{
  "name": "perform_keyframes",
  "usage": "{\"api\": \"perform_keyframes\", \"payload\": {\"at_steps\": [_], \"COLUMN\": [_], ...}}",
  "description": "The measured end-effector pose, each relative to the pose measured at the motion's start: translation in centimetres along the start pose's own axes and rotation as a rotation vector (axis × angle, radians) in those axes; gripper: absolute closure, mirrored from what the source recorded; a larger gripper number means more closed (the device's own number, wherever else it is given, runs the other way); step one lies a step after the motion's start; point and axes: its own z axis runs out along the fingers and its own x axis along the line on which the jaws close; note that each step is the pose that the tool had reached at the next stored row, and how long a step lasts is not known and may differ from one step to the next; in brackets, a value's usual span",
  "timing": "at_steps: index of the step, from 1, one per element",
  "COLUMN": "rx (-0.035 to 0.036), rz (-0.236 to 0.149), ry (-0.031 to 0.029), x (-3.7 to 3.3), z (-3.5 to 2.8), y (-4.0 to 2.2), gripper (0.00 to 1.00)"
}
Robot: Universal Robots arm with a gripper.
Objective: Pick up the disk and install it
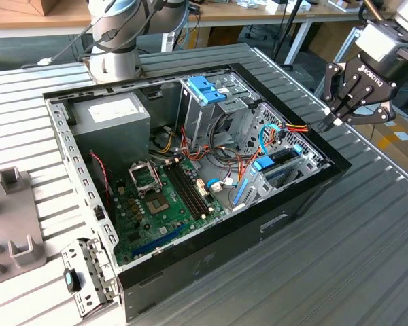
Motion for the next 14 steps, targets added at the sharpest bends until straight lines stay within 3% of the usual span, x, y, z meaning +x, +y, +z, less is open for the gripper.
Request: {"api": "perform_keyframes", "payload": {"at_steps": [14], "rx": [-0.0001], "rz": [-0.002], "ry": [0.0001], "x": [-1.69], "z": [0.21], "y": [-0.54], "gripper": [0.89]}}
